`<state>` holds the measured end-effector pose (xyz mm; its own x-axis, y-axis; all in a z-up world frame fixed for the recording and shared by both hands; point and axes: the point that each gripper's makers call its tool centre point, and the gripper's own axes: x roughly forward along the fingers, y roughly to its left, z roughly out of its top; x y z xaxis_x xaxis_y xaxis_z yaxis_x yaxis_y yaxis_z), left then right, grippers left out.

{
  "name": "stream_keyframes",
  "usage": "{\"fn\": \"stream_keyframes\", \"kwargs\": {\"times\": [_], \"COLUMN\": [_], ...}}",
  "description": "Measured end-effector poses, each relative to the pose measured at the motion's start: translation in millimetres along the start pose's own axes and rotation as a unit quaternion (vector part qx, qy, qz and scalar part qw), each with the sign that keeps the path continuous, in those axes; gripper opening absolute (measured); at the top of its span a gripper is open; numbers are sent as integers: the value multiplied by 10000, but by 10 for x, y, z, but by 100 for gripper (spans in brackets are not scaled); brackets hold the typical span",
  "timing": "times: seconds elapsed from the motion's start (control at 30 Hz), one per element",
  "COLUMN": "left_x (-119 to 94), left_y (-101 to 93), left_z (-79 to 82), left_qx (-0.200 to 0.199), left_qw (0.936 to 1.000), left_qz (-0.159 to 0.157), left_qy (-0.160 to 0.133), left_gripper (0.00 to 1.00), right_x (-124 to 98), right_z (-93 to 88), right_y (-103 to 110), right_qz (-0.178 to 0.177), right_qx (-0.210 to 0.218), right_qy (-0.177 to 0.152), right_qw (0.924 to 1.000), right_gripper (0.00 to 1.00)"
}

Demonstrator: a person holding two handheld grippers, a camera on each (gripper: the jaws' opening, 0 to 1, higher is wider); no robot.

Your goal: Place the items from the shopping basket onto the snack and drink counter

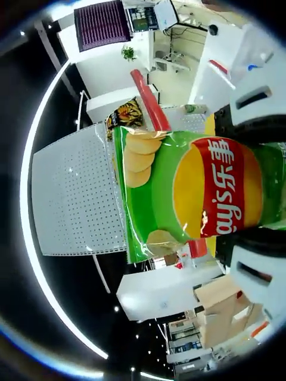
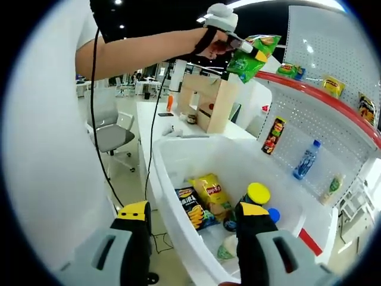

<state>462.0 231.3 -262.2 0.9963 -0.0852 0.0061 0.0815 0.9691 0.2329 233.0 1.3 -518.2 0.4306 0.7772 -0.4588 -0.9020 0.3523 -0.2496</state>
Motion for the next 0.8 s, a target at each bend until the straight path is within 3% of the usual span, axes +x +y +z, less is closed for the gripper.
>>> {"fn": "stream_keyframes", "kwargs": {"times": [0.5,0.8], "left_x": [602,927], "left_y": [469,762], "left_z": [481,790], "left_qx": [-93,-141], "left_qw": [9995,9983], "left_qz": [207,440], "left_qy": [-207,-361], "left_gripper": [54,54], "right_x": [67,74], "right_z": [-37,61], "right_y": [-200,-356], "right_qz": [-185,-304], "right_qx": [56,174], "right_qy": [119,3], "right_qw": [9997,9994], "right_gripper": [57,56]}}
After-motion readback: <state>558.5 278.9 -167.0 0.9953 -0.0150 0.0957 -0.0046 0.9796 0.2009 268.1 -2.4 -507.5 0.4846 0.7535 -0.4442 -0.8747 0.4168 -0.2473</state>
